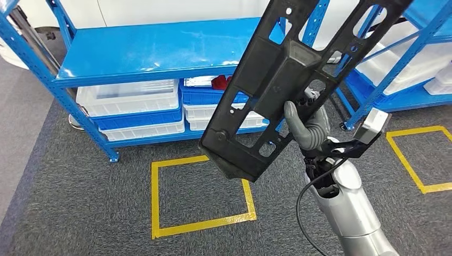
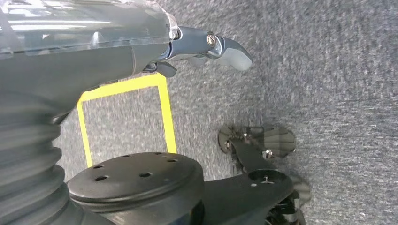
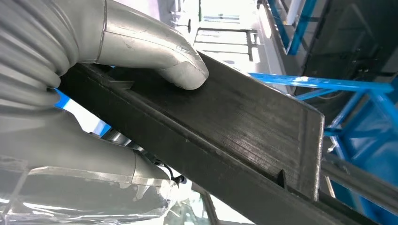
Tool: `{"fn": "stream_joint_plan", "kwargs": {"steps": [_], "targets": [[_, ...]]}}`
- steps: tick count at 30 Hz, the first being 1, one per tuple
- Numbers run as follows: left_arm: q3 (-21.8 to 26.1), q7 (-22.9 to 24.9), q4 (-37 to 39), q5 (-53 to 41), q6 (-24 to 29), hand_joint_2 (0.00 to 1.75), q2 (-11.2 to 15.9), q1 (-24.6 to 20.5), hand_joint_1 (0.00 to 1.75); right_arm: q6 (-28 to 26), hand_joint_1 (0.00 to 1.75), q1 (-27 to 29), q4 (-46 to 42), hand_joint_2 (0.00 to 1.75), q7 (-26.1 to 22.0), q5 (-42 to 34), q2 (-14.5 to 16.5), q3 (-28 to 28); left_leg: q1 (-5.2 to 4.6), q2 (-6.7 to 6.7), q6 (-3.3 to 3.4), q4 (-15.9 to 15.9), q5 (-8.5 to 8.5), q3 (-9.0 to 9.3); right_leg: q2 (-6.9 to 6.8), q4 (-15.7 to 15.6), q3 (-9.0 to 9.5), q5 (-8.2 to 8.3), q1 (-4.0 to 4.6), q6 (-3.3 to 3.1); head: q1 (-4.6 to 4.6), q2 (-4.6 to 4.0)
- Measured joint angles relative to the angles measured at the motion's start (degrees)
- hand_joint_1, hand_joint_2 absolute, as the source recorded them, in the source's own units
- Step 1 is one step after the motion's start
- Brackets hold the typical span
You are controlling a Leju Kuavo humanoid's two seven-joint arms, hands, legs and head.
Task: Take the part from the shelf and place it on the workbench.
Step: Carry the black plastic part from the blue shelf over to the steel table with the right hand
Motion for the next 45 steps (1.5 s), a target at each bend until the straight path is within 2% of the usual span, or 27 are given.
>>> {"fn": "stream_joint_plan", "kwargs": {"steps": [2, 3, 4, 6, 8, 10, 12, 14, 16, 18, 19, 20, 21, 23, 25, 27, 28, 30, 32, 34, 35, 37, 39, 40, 42, 43, 45], "targets": [[0.0, 0.1, 0.0, 0.0, 0.0, 1.75, 0.0, 0.2, 0.0, -0.1, 1.75, 0.3, -0.1, 1.75, 0.0, 0.0, 0.1, 0.0, -0.1, 1.16, 0.11, 0.0, -0.02, -0.09, -0.63, 6.0, -2.66, -2.47, -0.18, 0.41, -0.01, 0.0], [0.0, 0.2, 0.0, 0.0, 0.0, 1.75, 0.0, 0.3, 0.0, -0.1, 1.75, 0.4, -0.1, 1.75, 0.0, 0.0, 0.2, 0.0, -0.11, 1.84, 0.11, 0.1, -0.04, -0.14, -0.83, 8.2, -3.58, -3.01, -0.29, 0.64, -0.01, 0.0], [0.0, 0.3, 0.0, 0.0, 0.0, 1.75, 0.0, 0.3, 0.0, -0.1, 1.75, 0.6, -0.1, 1.75, 0.0, 0.0, 0.2, 0.0, -0.09, 2.5, 0.07, 0.1, -0.08, -0.19, -1.02, 8.3, -3.5, -2.52, -0.41, 0.84, -0.01, 0.0], [0.0, 0.4, 0.0, 0.1, 0.2, 1.75, 0.0, 0.3, 0.0, -0.1, 1.75, 0.6, -0.1, 1.75, 0.0, 0.0, 0.2, 0.0, -0.03, 3.68, -0.17, 0.3, -0.24, -0.21, -2.11, 2.5, -0.08, 0.69, -0.62, 1.07, -0.01, 0.0], [0.0, 0.4, 0.0, 0.3, 0.4, 1.75, 0.0, 0.2, 0.0, -0.1, 1.75, 0.5, -0.1, 1.75, 0.0, 0.0, 0.2, 0.0, -0.23, 4.59, -0.63, 0.7, -0.52, -0.26, -4.02, -4.4, 3.64, 2.87, -0.32, 0.57, -0.01, 0.0], [0.0, 0.4, 0.0, 0.3, 0.6, 1.75, 0.0, 0.2, 0.0, -0.1, 1.75, 0.4, -0.1, 1.75, 0.0, 0.0, 0.2, 0.0, -0.49, 5.32, -1.14, 0.9, -0.7, -0.28, -4.52, -6.5, 4.41, 3.02, 0.14, -0.43, -0.01, 0.0], [0.0, 0.5, 0.0, 0.3, 0.6, 1.75, 0.0, 0.1, 0.0, -0.1, 1.75, 0.5, -0.1, 1.75, 0.0, 0.0, 0.2, -0.2, -0.47, 5.97, -1.69, 1.0, -0.92, -0.27, -3.48, -6.6, 4.23, 3.32, 0.07, -1.31, -0.02, 0.0], [0.0, 0.5, 0.0, 0.3, 0.6, 1.75, 0.0, 0.0, 0.0, -0.1, 1.75, 0.4, -0.1, 1.75, 0.0, 0.0, 0.2, -0.3, -0.19, 4.39, -2.24, 3.0, -2.53, -0.95, -2.53, -6.9, 4.26, 3.65, -0.19, -2.08, -0.02, 0.0], [0.0, 0.5, 0.0, 0.4, 0.6, 1.75, 0.0, 0.1, 0.0, -0.1, 1.75, 0.4, -0.1, 1.75, 0.0, 0.0, 0.2, -0.3, 0.12, 1.64, -2.57, 9.1, -6.07, -3.43, -1.55, -7.0, 4.24, 3.86, -0.29, -2.57, -0.01, 0.0], [0.0, 0.5, 0.0, 0.4, 0.6, 1.75, 0.0, 0.4, 0.0, -0.1, 1.75, 0.4, -0.1, 1.75, 0.0, 0.0, 0.2, -0.3, 0.22, 0.61, -2.73, 16.3, -8.91, -6.58, -0.25, -7.0, 4.1, 3.95, -0.25, -2.71, -0.01, 0.0], [0.0, 0.5, 0.0, 0.4, 0.7, 1.75, 0.0, 0.5, 0.0, -0.1, 1.75, 0.5, -0.1, 1.75, 0.0, -0.1, 0.2, -0.3, 0.24, 0.52, -2.72, 17.6, -8.85, -7.11, 0.43, -6.9, 4.05, 3.97, -0.24, -2.71, -0.01, 0.0], [0.0, 0.5, 0.0, 0.4, 0.7, 1.75, 0.0, 0.5, 0.0, -0.1, 1.75, 0.6, -0.1, 1.75, 0.0, -0.1, 0.2, -0.3, 0.28, 0.42, -2.67, 17.2, -7.93, -6.87, 1.19, -6.8, 4.03, 3.98, -0.23, -2.69, -0.01, 0.0], [0.0, 0.5, 0.0, 0.4, 0.7, 1.75, 0.0, 0.5, 0.0, -0.1, 1.75, 0.6, -0.1, 1.75, 0.0, -0.1, 0.2, -0.3, 0.37, 0.1, -2.55, 14.2, -5.99, -5.45, 1.93, -6.7, 4.03, 4.0, -0.24, -2.63, -0.01, 0.0], [0.0, 0.5, 0.0, 0.3, 0.7, 1.75, 0.0, 0.4, 0.0, -0.1, 1.75, 0.7, -0.1, 1.75, -0.1, -0.2, 0.2, -0.3, 0.69, -2.16, -2.27, 6.3, -2.55, -1.79, 3.34, -6.4, 3.87, 4.08, -0.22, -2.25, -0.01, 0.0], [0.0, 0.6, 0.0, 0.3, 0.7, 1.75, 0.0, 0.4, 0.0, -0.1, 1.75, 0.9, -0.2, 1.75, -0.3, -0.2, 0.2, -0.4, 0.8, -4.0, -2.12, 2.2, -1.66, 0.0, 4.61, -6.3, 3.28, 4.4, -0.26, -1.48, -0.01, 0.0], [0.0, 0.7, 0.0, 0.3, 0.7, 1.75, 0.0, 0.4, 0.0, -0.1, 1.75, 1.4, -0.4, 1.75, -0.5, -0.2, 0.2, -0.4, 0.71, -3.38, -1.75, 1.7, -1.61, 0.08, 5.81, -6.5, 2.74, 4.92, -0.45, -0.59, -0.01, 0.0], [0.0, 0.7, 0.0, 0.4, 0.7, 1.75, 0.0, 0.3, 0.0, -0.1, 1.75, 1.5, -0.5, 1.75, -0.5, -0.2, 0.2, -0.4, 0.72, -2.72, -1.36, 1.4, -1.34, 0.09, 5.44, -6.3, 2.5, 4.83, -0.47, -0.26, 0.0, 0.0], [0.0, 0.7, 0.0, 0.3, 0.7, 1.75, 0.0, 0.3, 0.0, -0.1, 1.75, 1.2, -0.5, 1.75, -0.4, -0.1, 0.3, -0.4, 0.78, -1.28, -0.56, 0.8, -0.82, 0.1, 2.68, -3.4, 1.07, 2.8, -0.34, 0.25, -0.01, 0.0], [0.0, 0.7, 0.0, 0.2, 0.6, 1.75, 0.0, 0.4, 0.0, -0.1, 1.75, 0.7, -0.5, 1.75, -0.4, 0.1, 0.4, -0.4, 0.52, 0.22, -0.22, 0.7, -0.68, -0.02, -0.32, 3.6, -2.01, -0.96, -0.28, 0.57, -0.01, 0.0], [0.0, 0.7, 0.0, 0.1, 0.6, 1.75, 0.0, 0.6, 0.0, -0.1, 1.75, 0.6, -0.5, 1.75, -0.3, 0.3, 0.5, -0.4, 0.36, 1.72, -0.17, 0.7, -0.7, -0.14, -1.02, 8.8, -4.13, -2.64, -0.34, 0.78, -0.01, 0.0], [0.0, 0.7, 0.0, 0.0, 0.6, 1.75, 0.0, 0.6, 0.0, 0.0, 1.75, 0.6, -0.4, 1.75, -0.3, 0.3, 0.5, -0.4, 0.33, 2.41, -0.18, 0.8, -0.73, -0.17, -1.16, 8.5, -3.72, -1.97, -0.34, 0.81, -0.01, 0.0], [0.0, 0.9, 0.0, 0.0, 0.6, 1.75, 0.0, 0.6, 0.0, 0.1, 1.75, 0.5, -0.4, 1.75, -0.3, 0.2, 0.5, -0.5, 0.3, 3.67, -0.3, 0.8, -0.85, -0.09, -2.36, 1.9, 0.12, 1.27, -0.23, 0.59, -0.01, 0.0], [0.0, 1.1, 0.0, 0.0, 0.6, 1.75, 0.0, 0.6, 0.0, 0.2, 1.75, 0.4, -0.4, 1.75, -0.4, 0.1, 0.5, -0.5, -0.02, 4.64, -0.68, 1.0, -1.08, -0.03, -4.37, -4.9, 3.73, 3.18, 0.36, -0.25, -0.01, 0.0], [0.0, 1.3, 0.0, 0.0, 0.6, 1.75, 0.0, 0.6, 0.0, 0.2, 1.75, 0.4, -0.4, 1.75, -0.4, 0.0, 0.5, -0.6, -0.18, 5.09, -0.91, 1.1, -1.19, 0.01, -4.88, -6.4, 4.41, 3.32, 0.62, -0.74, -0.01, 0.0], [0.0, 1.7, 0.0, -0.1, 0.6, 1.75, 0.0, 0.6, 0.0, 0.2, 1.75, 0.5, -0.4, 1.75, -0.4, -0.1, 0.5, -0.7, -0.37, 6.03, -1.4, 1.1, -1.34, 0.14, -4.01, -6.8, 4.25, 3.33, 0.73, -1.6, -0.01, 0.0], [0.0, 1.8, 0.0, -0.1, 0.6, 1.75, 0.0, 0.6, 0.0, 0.2, 1.75, 0.6, -0.5, 1.75, -0.4, -0.1, 0.5, -0.9, -0.31, 5.87, -1.72, 1.2, -1.58, 0.18, -3.48, -6.9, 4.25, 3.45, 0.58, -1.9, -0.01, 0.0], [0.0, 2.1, 0.0, -0.2, 0.5, 1.75, 0.0, 0.5, 0.0, 0.2, 1.75, 0.9, -0.8, 1.75, -0.5, -0.1, 0.5, -1.1, -0.12, 3.66, -2.28, 3.8, -3.55, -0.77, -2.4, -7.3, 4.33, 3.76, 0.17, -2.55, -0.01, 0.0]]}}
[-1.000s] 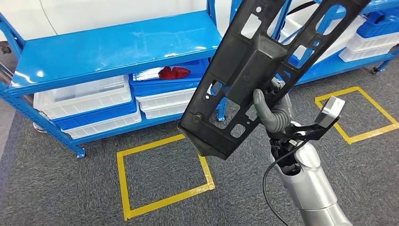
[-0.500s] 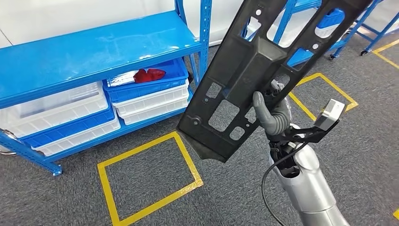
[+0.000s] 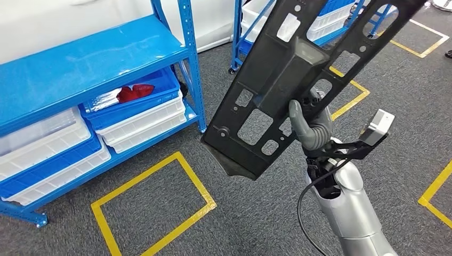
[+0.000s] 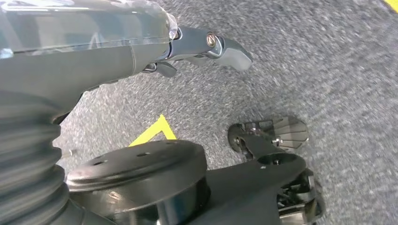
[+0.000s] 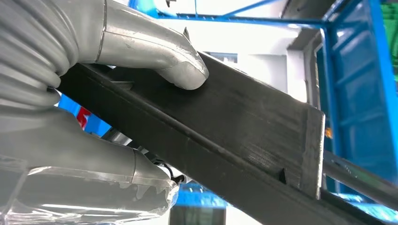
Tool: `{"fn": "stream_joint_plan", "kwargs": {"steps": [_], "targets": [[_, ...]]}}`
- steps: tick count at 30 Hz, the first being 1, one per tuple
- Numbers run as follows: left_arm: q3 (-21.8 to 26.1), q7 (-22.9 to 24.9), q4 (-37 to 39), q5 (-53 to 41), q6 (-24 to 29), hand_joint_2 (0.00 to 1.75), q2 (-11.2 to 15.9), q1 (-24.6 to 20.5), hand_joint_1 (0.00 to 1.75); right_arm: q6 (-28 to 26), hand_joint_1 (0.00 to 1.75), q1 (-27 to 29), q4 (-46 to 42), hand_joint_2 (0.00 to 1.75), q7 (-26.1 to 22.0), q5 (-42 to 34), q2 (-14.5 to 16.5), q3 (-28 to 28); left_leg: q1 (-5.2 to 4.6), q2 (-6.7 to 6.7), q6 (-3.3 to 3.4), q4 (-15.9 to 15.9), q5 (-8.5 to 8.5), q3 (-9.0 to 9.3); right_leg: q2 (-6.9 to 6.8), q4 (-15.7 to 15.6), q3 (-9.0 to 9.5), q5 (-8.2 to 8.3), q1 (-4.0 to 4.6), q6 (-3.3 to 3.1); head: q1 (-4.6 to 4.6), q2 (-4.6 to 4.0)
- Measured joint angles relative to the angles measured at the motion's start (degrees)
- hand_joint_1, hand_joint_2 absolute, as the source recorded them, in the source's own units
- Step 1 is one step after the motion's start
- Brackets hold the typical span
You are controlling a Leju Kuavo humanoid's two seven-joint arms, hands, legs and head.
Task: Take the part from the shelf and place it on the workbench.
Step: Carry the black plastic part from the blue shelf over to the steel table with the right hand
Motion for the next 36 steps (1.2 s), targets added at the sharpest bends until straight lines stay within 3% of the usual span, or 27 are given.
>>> {"fn": "stream_joint_plan", "kwargs": {"steps": [2, 3, 4, 5, 7, 8, 9, 11, 13, 15, 17, 19, 20, 21, 24, 26, 28, 30, 32, 34, 35, 36], "targets": [[0.0, 0.2, 0.0, -0.1, -0.1, 1.75, 0.0, 0.2, 0.0, 0.0, 1.75, 0.2, -0.2, 1.75, 0.0, 0.0, 0.0, 0.0, 0.23, -2.55, -0.31, 7.0, -3.74, -2.97, 1.12, 0.0, -0.02, 0.13, -0.13, -0.38, 0.0, 0.0], [0.0, 0.3, 0.0, -0.1, -0.2, 1.75, 0.0, 0.3, 0.0, 0.0, 1.75, 0.4, -0.2, 1.75, 0.0, 0.0, 0.0, 0.0, 0.27, -2.95, -0.4, 10.7, -5.25, -4.64, 1.76, 0.0, -0.05, 0.16, -0.12, -0.47, 0.0, 0.0], [0.0, 0.3, 0.0, -0.2, -0.3, 1.75, 0.0, 0.3, 0.0, 0.0, 1.75, 0.6, -0.2, 1.75, 0.0, 0.0, 0.0, 0.0, 0.3, -3.09, -0.47, 13.2, -5.82, -5.76, 2.45, 0.1, -0.08, 0.17, -0.13, -0.48, 0.0, 0.0], [0.0, 0.3, 0.0, -0.1, -0.4, 1.75, 0.0, 0.3, 0.0, 0.1, 1.75, 0.9, -0.2, 1.75, 0.0, 0.0, 0.0, -0.1, 0.36, -3.15, -0.48, 13.6, -5.19, -5.93, 3.19, 0.2, -0.09, 0.17, -0.14, -0.47, 0.0, 0.0], [0.0, -0.1, 0.0, 0.3, -0.5, 1.75, 0.0, 0.2, 0.0, 0.5, 1.75, 1.2, -0.2, 1.75, 0.0, 0.0, 0.0, -0.3, 0.6, -3.95, -0.32, 8.2, -1.32, -3.51, 4.7, 0.5, -0.11, 0.11, -0.19, -0.33, 0.0, 0.0], [0.1, -0.5, 0.0, 0.6, -0.7, 1.75, 0.1, 0.2, 0.0, 0.8, 1.75, 1.1, -0.2, 1.75, 0.0, 0.0, 0.0, -0.4, 0.77, -5.33, -0.18, 4.3, 0.43, -1.82, 5.46, 0.7, -0.22, 0.09, -0.17, -0.12, 0.0, 0.0], [0.1, -1.1, 0.0, 0.9, -0.9, 1.75, 0.1, 0.3, 0.0, 1.1, 1.75, 0.9, -0.2, 1.75, 0.1, 0.0, 0.0, -0.4, 0.95, -6.6, -0.07, 1.1, 1.47, -0.43, 6.14, 0.9, -0.46, 0.12, -0.17, 0.18, 0.0, 0.0], [0.3, -2.1, 0.0, 1.4, -1.4, 1.75, 0.2, 0.3, 0.0, 1.6, 1.75, 0.4, -0.3, 1.75, 0.4, -0.1, -0.1, -0.6, 0.94, -8.04, 0.17, -1.6, 1.7, 0.6, 7.4, 1.0, -1.13, 0.46, -0.3, 1.03, -0.01, 0.0], [0.4, -2.6, 0.0, 1.6, -1.9, 1.75, 0.3, 0.1, 0.0, 1.8, 1.75, 0.2, -0.5, 1.75, 0.9, -0.3, 0.0, -0.9, 0.92, -6.96, 0.76, -2.1, 2.02, 0.68, 8.22, 0.8, -1.59, 0.87, -0.54, 1.87, -0.01, 0.0], [0.5, -2.7, 0.0, 1.7, -2.3, 1.75, 0.3, 0.0, 0.0, 2.0, 1.75, -0.1, -0.7, 1.75, 1.2, -0.6, 0.2, -1.3, 1.1, -5.56, 1.55, -2.8, 2.54, 0.81, 5.96, 2.5, -2.5, -0.32, -0.42, 2.45, 0.01, 0.0], [0.6, -2.6, 0.0, 1.7, -2.6, 1.75, 0.4, 0.2, 0.0, 2.1, 1.75, -0.5, -0.7, 1.75, 1.3, -0.7, 0.4, -1.7, 0.99, -4.05, 1.99, -3.1, 2.73, 0.83, 2.54, 8.5, -5.25, -3.7, -0.36, 2.87, 0.01, 0.0], [0.6, -2.1, 0.0, 1.6, -2.7, 1.75, 0.5, 0.4, 0.0, 2.2, 1.75, -0.5, -0.7, 1.75, 1.4, -0.7, 0.6, -1.7, 0.82, -2.49, 2.12, -3.1, 2.67, 0.76, 1.44, 15.0, -8.22, -6.28, -0.54, 3.19, 0.0, 0.0], [0.6, -1.6, 0.0, 1.6, -2.6, 1.75, 0.5, 0.5, 0.0, 2.3, 1.75, -0.5, -0.7, 1.75, 1.5, -0.7, 0.6, -1.7, 0.78, -1.71, 2.1, -3.1, 2.62, 0.77, 1.27, 16.0, -8.54, -6.19, -0.59, 3.28, 0.0, 0.0], [0.6, -1.0, 0.0, 1.6, -2.4, 1.75, 0.5, 0.5, 0.0, 2.5, 1.75, -0.5, -0.7, 1.75, 1.6, -0.7, 0.6, -1.8, 0.78, -0.98, 2.03, -3.1, 2.55, 0.81, 1.02, 14.6, -7.66, -5.06, -0.62, 3.3, 0.0, 0.0], [0.6, 0.7, 0.0, 1.3, -1.8, 1.75, 0.5, 0.3, 0.0, 2.8, 1.75, -0.7, -0.9, 1.75, 1.9, -0.7, 0.6, -1.8, 0.54, 0.71, 1.52, -2.9, 2.19, 1.1, -1.87, 3.6, -1.64, -0.78, -0.17, 2.72, -0.01, 0.0], [0.6, 1.4, 0.0, 1.2, -1.7, 1.75, 0.6, 0.3, 0.0, 2.8, 1.75, -0.7, -1.5, 1.75, 1.9, -0.6, 0.6, -1.9, 0.21, 1.65, 1.02, -2.9, 1.94, 1.21, -2.89, 0.5, -0.25, -0.43, 0.4, 1.89, -0.01, 0.0], [0.6, 1.9, 0.0, 1.4, -1.6, 1.75, 0.6, 0.3, 0.0, 2.8, 1.75, -0.1, -2.0, 1.75, 1.9, -0.6, 0.7, -2.2, 0.1, 2.49, 0.39, -2.9, 1.69, 1.4, -1.75, 0.3, -0.34, -0.33, 0.45, 1.09, 0.0, 0.0], [0.7, 2.1, 0.0, 1.6, -1.4, 1.75, 0.8, 0.2, 0.0, 3.0, 1.75, 0.4, -2.4, 1.75, 1.6, -0.7, 0.7, -2.6, 0.3, 0.98, -0.23, -1.5, 0.43, 1.04, -0.66, -0.1, -0.12, -0.06, 0.11, 0.38, -0.01, 0.0], [0.8, 2.0, 0.0, 1.9, -1.2, 1.75, 1.0, 0.2, 0.0, 3.4, 1.75, 0.5, -2.6, 1.75, 1.3, -0.5, 0.6, -2.7, 0.56, -1.87, -0.62, 4.3, -2.81, -1.46, 0.41, -0.4, 0.01, 0.1, -0.11, -0.17, -0.01, 0.0], [0.9, 1.5, 0.0, 2.1, -1.1, 1.75, 1.3, 0.2, 0.0, 3.7, 1.75, 0.6, -2.5, 1.75, 1.2, -0.1, 0.5, -2.6, 0.63, -3.0, -0.87, 11.6, -5.58, -4.87, 1.74, -0.3, -0.01, 0.08, -0.1, -0.39, -0.01, 0.0], [1.0, 1.1, 0.0, 2.3, -1.1, 1.75, 1.4, 0.2, 0.0, 3.8, 1.75, 0.6, -2.5, 1.75, 1.3, 0.1, 0.5, -2.5, 0.66, -3.12, -0.95, 13.1, -5.53, -5.69, 2.48, -0.2, -0.02, 0.06, -0.09, -0.38, -0.01, 0.0], [1.1, 0.6, 0.0, 2.4, -1.2, 1.75, 1.6, 0.1, 0.0, 3.8, 1.75, 0.6, -2.5, 1.75, 1.3, 0.2, 0.5, -2.4, 0.72, -3.2, -0.96, 12.4, -4.32, -5.47, 3.27, 0.0, -0.01, 0.02, -0.1, -0.33, -0.01, 0.0]]}}
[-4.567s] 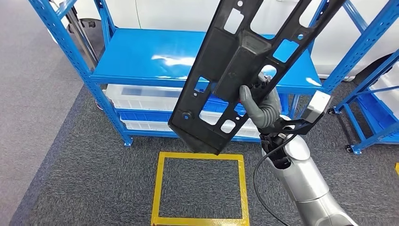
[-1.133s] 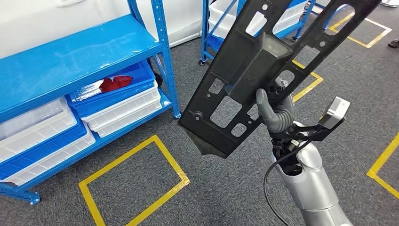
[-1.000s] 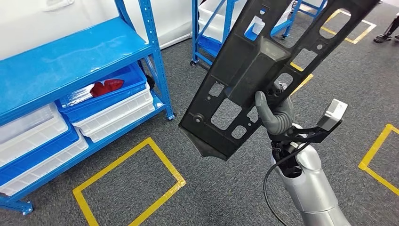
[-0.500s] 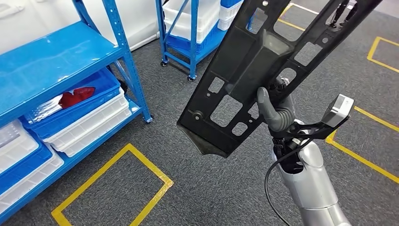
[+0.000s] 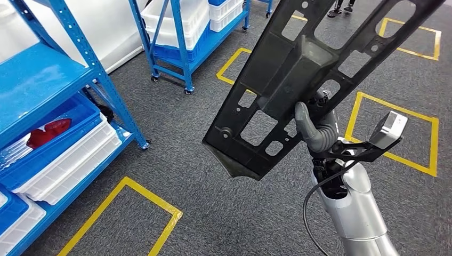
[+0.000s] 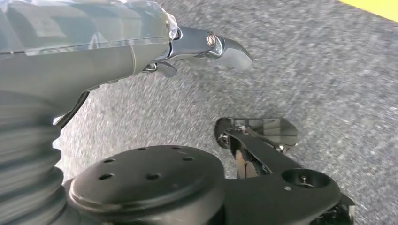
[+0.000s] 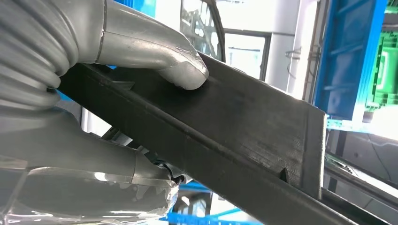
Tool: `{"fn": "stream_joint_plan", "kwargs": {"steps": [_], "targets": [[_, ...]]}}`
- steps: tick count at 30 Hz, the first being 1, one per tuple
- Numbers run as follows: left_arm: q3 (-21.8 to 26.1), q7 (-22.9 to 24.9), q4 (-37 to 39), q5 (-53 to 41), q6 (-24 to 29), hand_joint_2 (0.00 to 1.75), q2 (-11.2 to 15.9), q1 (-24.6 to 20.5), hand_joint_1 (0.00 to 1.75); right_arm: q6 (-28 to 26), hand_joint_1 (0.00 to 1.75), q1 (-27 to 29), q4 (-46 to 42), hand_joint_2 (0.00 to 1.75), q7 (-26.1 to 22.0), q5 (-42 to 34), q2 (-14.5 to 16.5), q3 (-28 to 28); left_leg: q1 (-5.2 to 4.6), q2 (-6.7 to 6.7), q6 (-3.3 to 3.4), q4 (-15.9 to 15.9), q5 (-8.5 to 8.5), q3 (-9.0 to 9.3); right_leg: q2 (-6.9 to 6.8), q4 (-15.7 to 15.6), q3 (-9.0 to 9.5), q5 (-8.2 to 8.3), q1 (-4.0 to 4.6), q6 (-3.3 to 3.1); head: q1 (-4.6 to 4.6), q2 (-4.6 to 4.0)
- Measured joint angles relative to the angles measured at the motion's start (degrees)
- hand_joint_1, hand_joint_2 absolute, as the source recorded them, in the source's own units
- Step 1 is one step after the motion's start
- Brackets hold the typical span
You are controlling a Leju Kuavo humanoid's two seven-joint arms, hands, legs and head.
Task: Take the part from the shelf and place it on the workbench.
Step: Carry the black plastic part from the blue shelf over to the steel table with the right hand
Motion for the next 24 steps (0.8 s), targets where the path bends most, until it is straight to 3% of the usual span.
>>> {"fn": "stream_joint_plan", "kwargs": {"steps": [1, 3, 5, 7, 8, 10, 12, 14, 15, 16, 18, 20, 22, 24], "targets": [[0.1, -0.5, 0.0, 0.1, -0.1, 1.75, 0.2, 0.0, 0.0, 0.0, 1.75, 0.0, 0.0, 1.75, -0.1, 0.1, 0.0, 0.1, 0.08, -0.24, 0.06, -2.8, 2.04, 1.16, 0.79, 0.2, 0.0, -0.08, -0.02, 0.1, 0.01, 0.0], [0.2, -1.9, 0.0, 0.2, -0.4, 1.75, 0.5, 0.0, 0.0, 0.0, 1.75, 0.2, 0.1, 1.75, -0.5, 0.1, 0.0, 0.1, 0.31, -2.06, 0.39, -10.2, 5.53, 4.27, 2.22, 0.7, -0.19, -0.28, -0.03, 0.51, 0.01, 0.0], [0.4, -3.1, 0.0, 0.6, -0.5, 1.75, 0.8, 0.0, 0.0, 0.3, 1.75, 0.2, 0.3, 1.75, -0.9, 0.2, 0.0, 0.2, 0.33, -3.62, 0.8, -13.9, 6.23, 5.81, 3.33, 1.1, -0.75, -0.18, -0.12, 1.19, 0.0, 0.0], [0.7, -4.1, 0.0, 1.0, -0.4, 1.75, 0.9, -0.1, 0.0, 0.5, 1.75, 0.0, 0.7, 1.75, -1.0, 0.4, 0.0, 0.4, 0.21, -3.16, 1.37, -14.3, 6.17, 5.97, 4.25, 0.9, -1.23, 0.22, -0.27, 1.98, -0.01, 0.0], [0.8, -4.5, 0.0, 1.2, -0.4, 1.75, 1.0, -0.2, 0.0, 0.6, 1.75, -0.3, 0.9, 1.75, -0.8, 0.4, 0.1, 0.5, 0.24, -2.62, 1.76, -14.6, 6.4, 6.04, 3.82, 1.0, -1.35, 0.19, -0.31, 2.31, 0.01, 0.0], [0.9, -5.0, 0.0, 1.2, -0.5, 1.75, 1.1, -0.4, 0.0, 0.7, 1.75, -1.2, 1.2, 1.75, -0.2, 0.2, 0.4, 0.8, 0.37, -1.38, 2.58, -15.2, 6.85, 6.21, 1.19, 3.5, -2.57, -1.44, -0.26, 2.9, 0.0, 0.0], [1.0, -4.9, 0.0, 1.2, -0.5, 1.75, 1.2, -0.3, 0.0, 0.5, 1.75, -1.9, 1.4, 1.75, 0.2, 0.0, 0.9, 1.0, 0.26, -0.12, 2.93, -15.4, 6.92, 6.24, -1.42, 10.1, -5.66, -4.83, -0.33, 3.34, 0.01, 0.0], [1.0, -4.3, 0.0, 1.2, -0.5, 1.75, 1.2, 0.0, 0.0, 0.2, 1.75, -1.6, 1.6, 1.75, 0.3, -0.3, 1.3, 1.1, 0.22, 1.2, 2.97, -15.4, 6.84, 6.24, -1.93, 15.7, -8.34, -6.51, -0.53, 3.69, 0.01, 0.0], [1.0, -3.8, 0.0, 1.2, -0.4, 1.75, 1.2, 0.1, 0.0, 0.2, 1.75, -1.4, 1.7, 1.75, 0.2, -0.4, 1.4, 1.2, 0.22, 1.85, 2.93, -15.4, 6.76, 6.27, -2.03, 15.8, -8.33, -5.87, -0.61, 3.77, 0.01, 0.0], [1.1, -3.3, 0.0, 1.2, -0.3, 1.75, 1.2, 0.1, 0.0, 0.1, 1.75, -1.2, 1.8, 1.75, 0.1, -0.4, 1.4, 1.2, 0.22, 2.47, 2.84, -15.3, 6.66, 6.35, -2.29, 13.5, -7.15, -4.33, -0.66, 3.75, 0.01, 0.0], [1.2, -2.0, 0.0, 1.3, 0.0, 1.75, 1.2, 0.1, 0.0, 0.1, 1.75, -1.0, 1.9, 1.75, -0.3, -0.5, 1.4, 1.2, 0.08, 3.58, 2.46, -15.3, 6.33, 6.62, -4.21, 5.6, -3.02, -1.09, -0.33, 3.36, 0.01, 0.0], [1.3, -0.6, 0.0, 1.3, 0.4, 1.75, 1.2, 0.1, 0.0, 0.0, 1.75, -0.9, 1.9, 1.75, -0.6, -0.4, 1.4, 1.1, -0.2, 4.56, 1.9, -15.2, 6.0, 6.84, -5.63, 1.0, -0.8, -0.02, 0.28, 2.53, 0.01, 0.0], [1.4, 0.5, 0.0, 1.3, 0.8, 1.75, 1.2, 0.1, 0.0, -0.1, 1.75, -0.5, 1.8, 1.75, -0.8, -0.3, 1.4, 0.8, -0.39, 5.63, 1.29, -15.3, 5.78, 7.12, -4.81, 0.5, -0.9, -0.13, 0.59, 1.74, 0.01, 0.0], [1.6, 1.0, 0.0, 1.4, 1.1, 1.75, 1.2, 0.0, 0.0, -0.4, 1.75, 0.2, 1.7, 1.75, -0.8, 0.1, 1.4, 0.3, -0.24, 5.0, 0.71, -14.8, 4.99, 7.18, -3.66, 0.0, -0.65, 0.09, 0.25, 1.05, 0.01, 0.0]]}}
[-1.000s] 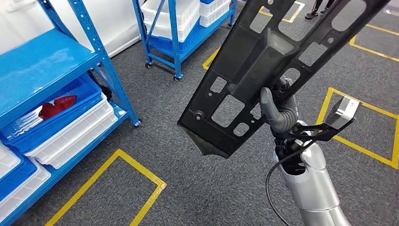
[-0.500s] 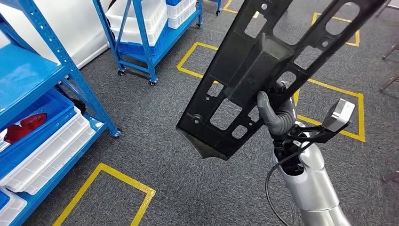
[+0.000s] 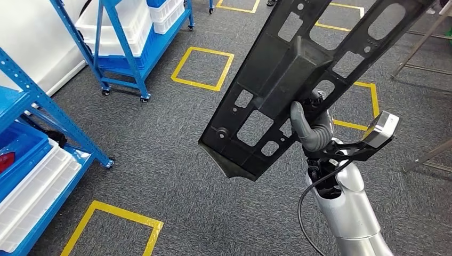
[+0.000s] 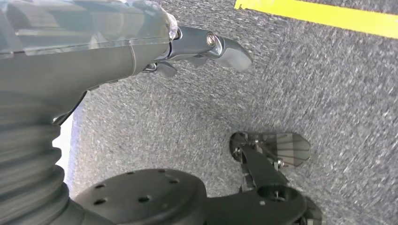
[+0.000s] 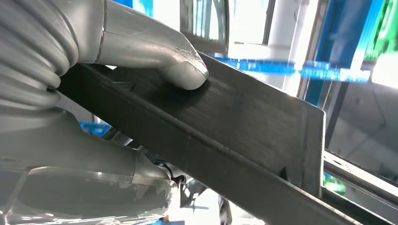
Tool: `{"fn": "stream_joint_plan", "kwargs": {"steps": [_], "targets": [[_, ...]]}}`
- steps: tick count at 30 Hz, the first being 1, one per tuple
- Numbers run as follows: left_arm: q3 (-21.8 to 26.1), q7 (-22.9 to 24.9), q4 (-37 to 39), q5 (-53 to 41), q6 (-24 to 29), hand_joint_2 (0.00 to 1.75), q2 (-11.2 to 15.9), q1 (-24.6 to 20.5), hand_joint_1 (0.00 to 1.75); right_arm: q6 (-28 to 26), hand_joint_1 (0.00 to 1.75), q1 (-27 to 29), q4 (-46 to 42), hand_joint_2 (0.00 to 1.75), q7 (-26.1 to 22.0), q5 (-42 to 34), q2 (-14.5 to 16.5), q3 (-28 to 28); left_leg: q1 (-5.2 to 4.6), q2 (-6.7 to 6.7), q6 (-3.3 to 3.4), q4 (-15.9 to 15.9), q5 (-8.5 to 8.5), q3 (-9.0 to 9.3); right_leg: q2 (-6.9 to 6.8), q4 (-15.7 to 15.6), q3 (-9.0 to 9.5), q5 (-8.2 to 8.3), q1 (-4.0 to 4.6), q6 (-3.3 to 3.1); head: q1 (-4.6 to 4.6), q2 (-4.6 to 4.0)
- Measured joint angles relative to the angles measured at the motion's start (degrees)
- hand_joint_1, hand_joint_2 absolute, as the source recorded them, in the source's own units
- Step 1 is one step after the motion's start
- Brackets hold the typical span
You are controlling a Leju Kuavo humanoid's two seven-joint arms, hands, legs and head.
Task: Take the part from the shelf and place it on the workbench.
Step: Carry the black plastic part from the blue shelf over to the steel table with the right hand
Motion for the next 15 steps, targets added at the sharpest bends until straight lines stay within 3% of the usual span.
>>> {"fn": "stream_joint_plan", "kwargs": {"steps": [2, 4, 5, 6, 8, 10, 12, 14, 15], "targets": [[0.2, 0.1, 0.0, 0.0, 0.1, 1.75, 0.0, 0.1, 0.0, -0.6, 1.75, 0.4, -0.2, 1.75, -0.2, 0.8, 0.0, -0.2, 0.21, -2.76, -0.33, 4.4, -2.77, -1.83, 1.09, -0.5, 0.33, 0.24, -0.42, -0.6, -0.01, 0.0], [0.5, 0.1, 0.0, 0.1, 0.2, 1.75, 0.0, 0.2, 0.0, -1.0, 1.75, 1.0, -0.2, 1.75, -0.5, 1.7, -0.1, -0.3, 0.23, -4.6, -0.46, 12.2, -6.25, -5.48, 2.35, -0.5, 0.36, 0.25, -0.4, -0.88, -0.01, 0.0], [0.6, 0.0, 0.0, 0.2, 0.2, 1.75, 0.0, 0.2, 0.0, -1.2, 1.75, 1.4, -0.2, 1.75, -0.6, 2.1, -0.1, -0.4, 0.24, -4.84, -0.5, 15.1, -6.96, -6.91, 3.06, -0.5, 0.38, 0.22, -0.38, -0.92, 0.0, 0.0], [0.7, -0.1, 0.0, 0.2, 0.1, 1.75, 0.0, 0.1, 0.0, -1.4, 1.75, 1.8, -0.2, 1.75, -0.8, 2.4, -0.1, -0.5, 0.25, -4.94, -0.5, 15.8, -6.44, -7.42, 3.85, -0.4, 0.39, 0.21, -0.37, -0.91, 0.0, 0.0], [0.7, -0.7, 0.0, 0.0, 0.0, 1.75, 0.0, 0.1, 0.0, -1.8, 1.75, 2.3, -0.2, 1.75, -1.5, 2.9, -0.1, -1.0, 0.32, -5.56, -0.28, 11.0, -2.5, -5.48, 5.55, -0.1, 0.43, 0.08, -0.42, -0.73, 0.0, 0.0], [0.7, -1.7, 0.0, -0.2, -0.2, 1.75, 0.1, 0.4, 0.0, -2.2, 1.75, 2.8, -0.3, 1.75, -2.4, 3.6, -0.1, -1.7, 0.51, -7.92, 0.09, 3.8, 0.69, -2.42, 7.07, 0.5, 0.17, -0.11, -0.41, -0.27, 0.0, 0.0], [0.7, -2.8, 0.0, -0.2, -0.4, 1.75, 0.2, 0.4, 0.0, -2.4, 1.75, 3.2, -0.4, 1.75, -2.9, 4.4, -0.1, -2.5, 0.53, -9.28, 0.42, 0.8, 1.06, -1.24, 8.34, 0.8, -0.47, 0.05, -0.52, 0.51, 0.0, 0.0], [0.7, -3.6, 0.0, 0.0, -0.5, 1.75, 0.2, 0.2, 0.0, -2.4, 1.75, 3.3, -0.4, 1.75, -3.0, 4.8, -0.1, -3.1, 0.49, -8.17, 1.0, 0.3, 1.16, -1.12, 9.44, 0.7, -0.94, 0.38, -0.81, 1.35, 0.0, 0.0], [0.7, -3.9, 0.0, 0.0, -0.5, 1.75, 0.2, 0.1, 0.0, -2.4, 1.75, 3.3, -0.4, 1.75, -3.0, 4.9, 0.1, -3.3, 0.52, -7.49, 1.4, 0.1, 1.36, -1.0, 8.85, 1.0, -1.14, 0.21, -0.76, 1.69, 0.0, 0.0]]}}
